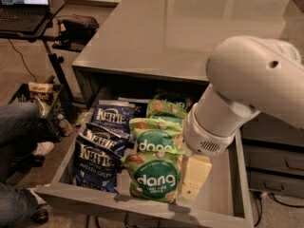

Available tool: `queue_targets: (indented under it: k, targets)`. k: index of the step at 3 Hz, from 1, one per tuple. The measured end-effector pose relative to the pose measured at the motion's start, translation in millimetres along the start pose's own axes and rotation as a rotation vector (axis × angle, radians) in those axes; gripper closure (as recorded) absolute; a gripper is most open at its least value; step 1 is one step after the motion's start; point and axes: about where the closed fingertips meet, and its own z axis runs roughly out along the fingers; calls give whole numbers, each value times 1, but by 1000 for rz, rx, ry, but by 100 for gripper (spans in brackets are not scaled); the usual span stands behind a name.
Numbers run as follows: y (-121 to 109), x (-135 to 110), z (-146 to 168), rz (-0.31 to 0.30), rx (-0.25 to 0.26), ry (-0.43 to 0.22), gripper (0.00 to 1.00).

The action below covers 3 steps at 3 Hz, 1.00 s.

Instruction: Pick green rice chip bag from top drawer and place on counter

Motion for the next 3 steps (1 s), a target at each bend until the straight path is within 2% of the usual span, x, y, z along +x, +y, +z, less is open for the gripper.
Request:
queue_targets:
  k: [1,2,3]
  targets:
    - [2,0,2,-1,-4,1,0]
    - [6,-13,23,-6,-14,-32,0]
    - [-3,-30,46,-14,-20,-77,0]
